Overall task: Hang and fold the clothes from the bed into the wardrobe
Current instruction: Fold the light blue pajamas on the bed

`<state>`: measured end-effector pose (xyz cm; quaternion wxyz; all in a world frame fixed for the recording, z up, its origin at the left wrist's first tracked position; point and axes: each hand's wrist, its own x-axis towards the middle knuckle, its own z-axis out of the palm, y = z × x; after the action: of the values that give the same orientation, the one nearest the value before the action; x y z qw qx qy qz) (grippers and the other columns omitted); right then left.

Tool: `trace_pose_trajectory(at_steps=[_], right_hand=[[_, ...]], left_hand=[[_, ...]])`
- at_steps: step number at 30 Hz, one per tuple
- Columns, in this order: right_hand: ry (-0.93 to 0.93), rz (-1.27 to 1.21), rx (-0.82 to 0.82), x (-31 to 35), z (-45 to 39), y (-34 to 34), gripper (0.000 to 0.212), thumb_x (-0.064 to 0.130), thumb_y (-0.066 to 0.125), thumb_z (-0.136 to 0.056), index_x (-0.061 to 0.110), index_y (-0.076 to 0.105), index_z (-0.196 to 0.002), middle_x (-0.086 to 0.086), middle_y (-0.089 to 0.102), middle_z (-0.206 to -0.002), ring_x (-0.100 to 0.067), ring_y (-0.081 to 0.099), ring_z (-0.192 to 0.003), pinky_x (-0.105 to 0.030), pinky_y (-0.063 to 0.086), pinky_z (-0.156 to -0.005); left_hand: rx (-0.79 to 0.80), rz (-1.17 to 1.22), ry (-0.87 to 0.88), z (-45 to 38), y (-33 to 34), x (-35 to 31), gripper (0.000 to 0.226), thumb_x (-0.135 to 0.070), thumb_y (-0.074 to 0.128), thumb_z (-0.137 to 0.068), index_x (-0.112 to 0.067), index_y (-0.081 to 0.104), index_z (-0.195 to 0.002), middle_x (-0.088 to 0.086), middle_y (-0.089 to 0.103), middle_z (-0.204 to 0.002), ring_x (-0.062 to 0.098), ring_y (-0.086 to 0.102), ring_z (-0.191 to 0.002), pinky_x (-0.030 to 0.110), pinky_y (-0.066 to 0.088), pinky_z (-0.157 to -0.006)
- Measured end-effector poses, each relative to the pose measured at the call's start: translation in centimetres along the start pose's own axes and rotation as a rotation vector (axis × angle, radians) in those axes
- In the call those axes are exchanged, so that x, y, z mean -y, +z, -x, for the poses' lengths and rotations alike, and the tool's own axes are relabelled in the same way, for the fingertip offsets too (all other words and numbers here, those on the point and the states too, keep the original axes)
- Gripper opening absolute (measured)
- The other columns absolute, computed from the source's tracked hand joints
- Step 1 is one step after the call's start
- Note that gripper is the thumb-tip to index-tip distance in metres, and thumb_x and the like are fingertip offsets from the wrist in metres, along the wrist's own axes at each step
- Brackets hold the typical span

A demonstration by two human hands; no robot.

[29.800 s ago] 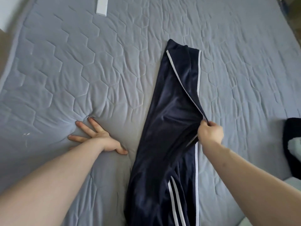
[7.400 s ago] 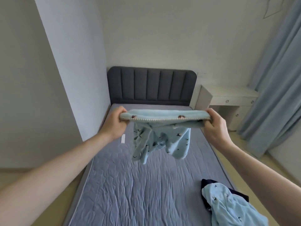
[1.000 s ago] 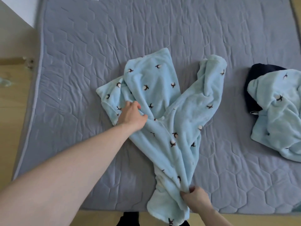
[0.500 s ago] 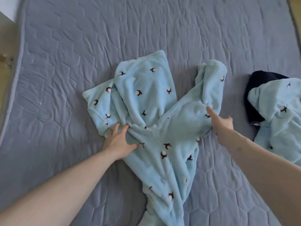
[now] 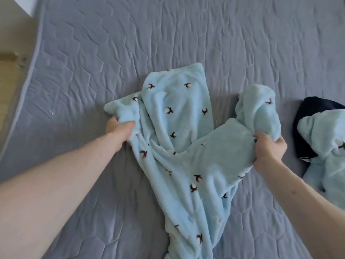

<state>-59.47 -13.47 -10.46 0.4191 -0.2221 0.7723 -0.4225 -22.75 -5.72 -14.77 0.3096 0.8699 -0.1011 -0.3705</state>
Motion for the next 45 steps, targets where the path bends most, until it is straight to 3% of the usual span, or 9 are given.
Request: trace_pose_trajectory(at_steps=[4, 9, 14, 16, 21, 25, 32, 38, 45], right_hand=[[-0.468, 0.174, 0.182, 1.0, 5.8, 0.4, 0.031, 0.011, 0.051, -0.074, 0.023, 0.069, -0.097, 0.017, 0.063, -0.077, 0.001, 0.055, -0.070, -0.022, 0.048, -0.066], [-0.820, 0.626, 0.766, -1.6, 13.4, 4.3, 0.073, 0.015, 0.057, -0.084, 0.042, 0.042, -0.150, 0.026, 0.050, -0.148, 0.008, 0.051, -0.126, -0.005, 0.041, -0.093], [-0.628, 1.198, 1.237, -7.0, 17.9, 7.0, 0.081, 0.023, 0.059, -0.089, 0.028, 0.022, -0.161, 0.006, 0.012, -0.169, -0.029, 0.028, -0.148, -0.036, 0.030, -0.120], [-0.601, 1.063, 1.223, -8.2, 18.7, 6.4, 0.073, 0.022, 0.059, -0.089, 0.028, 0.032, -0.157, 0.005, 0.016, -0.168, -0.026, 0.030, -0.147, -0.033, 0.031, -0.119], [-0.697, 0.668, 0.775, -8.2, 17.0, 2.4, 0.049, 0.018, 0.068, -0.086, 0.031, 0.056, -0.132, 0.019, 0.042, -0.141, 0.000, 0.040, -0.128, -0.027, 0.041, -0.109], [-0.377, 0.825, 0.483, -9.0, 14.2, -2.7, 0.063, 0.043, 0.073, -0.084, 0.037, 0.042, -0.139, 0.018, 0.041, -0.134, -0.006, 0.035, -0.123, -0.036, 0.038, -0.107], [-0.301, 0.839, 0.698, -12.7, 16.3, -8.1, 0.033, 0.027, 0.068, -0.095, 0.033, 0.065, -0.127, 0.018, 0.063, -0.107, -0.004, 0.063, -0.084, -0.014, 0.048, -0.072], [-0.289, 1.005, 1.032, -15.3, 20.0, -5.6, 0.061, 0.020, 0.057, -0.097, 0.029, 0.039, -0.154, 0.020, 0.041, -0.138, -0.002, 0.057, -0.095, -0.011, 0.044, -0.086], [-0.070, 0.609, 0.440, -14.9, 19.1, -9.2, 0.033, 0.020, 0.064, -0.094, 0.040, 0.059, -0.120, 0.015, 0.060, -0.118, -0.001, 0.062, -0.099, -0.015, 0.049, -0.069]], left_hand=[[-0.033, 0.172, 0.133, -1.2, -0.8, -4.9, 0.036, -0.017, 0.072, -0.088, -0.020, 0.065, -0.122, 0.004, 0.071, -0.111, 0.020, 0.066, -0.090, 0.028, 0.051, -0.080], [0.093, -0.009, 0.064, -2.0, -2.2, -6.2, 0.086, -0.044, 0.080, -0.082, -0.013, 0.039, -0.151, 0.000, 0.056, -0.136, 0.022, 0.060, -0.115, 0.029, 0.044, -0.086], [-0.020, -0.020, 0.105, 0.6, -3.6, -1.5, 0.042, -0.045, 0.059, -0.086, -0.014, 0.063, -0.115, 0.004, 0.067, -0.114, 0.025, 0.061, -0.103, 0.033, 0.050, -0.083], [0.134, 0.031, 0.042, 2.2, -3.6, 0.3, 0.040, -0.053, 0.057, -0.081, -0.017, 0.067, -0.095, 0.002, 0.071, -0.099, 0.025, 0.066, -0.096, 0.038, 0.057, -0.087], [0.203, 0.019, -0.075, 4.4, -2.3, 1.7, 0.084, -0.067, 0.084, -0.058, -0.021, 0.063, -0.125, -0.003, 0.070, -0.116, 0.020, 0.068, -0.105, 0.040, 0.056, -0.096], [0.025, -0.078, 0.065, 3.9, -0.3, -1.3, 0.048, -0.041, 0.075, -0.086, -0.017, 0.065, -0.126, 0.001, 0.069, -0.121, 0.027, 0.065, -0.108, 0.028, 0.047, -0.084], [-0.107, -0.065, 0.184, 1.8, -0.4, -5.4, 0.039, -0.041, 0.067, -0.092, -0.016, 0.063, -0.122, 0.001, 0.068, -0.116, 0.025, 0.064, -0.105, 0.026, 0.044, -0.082], [-0.128, -0.142, 0.061, 7.1, -2.0, 4.3, 0.049, -0.042, 0.067, -0.091, -0.010, 0.048, -0.124, 0.011, 0.052, -0.131, 0.031, 0.060, -0.109, 0.037, 0.047, -0.094], [0.501, -0.404, -0.272, 23.6, -3.2, 18.1, 0.062, -0.075, 0.075, -0.064, -0.026, 0.061, -0.098, -0.010, 0.069, -0.099, 0.013, 0.067, -0.092, 0.027, 0.047, -0.070]])
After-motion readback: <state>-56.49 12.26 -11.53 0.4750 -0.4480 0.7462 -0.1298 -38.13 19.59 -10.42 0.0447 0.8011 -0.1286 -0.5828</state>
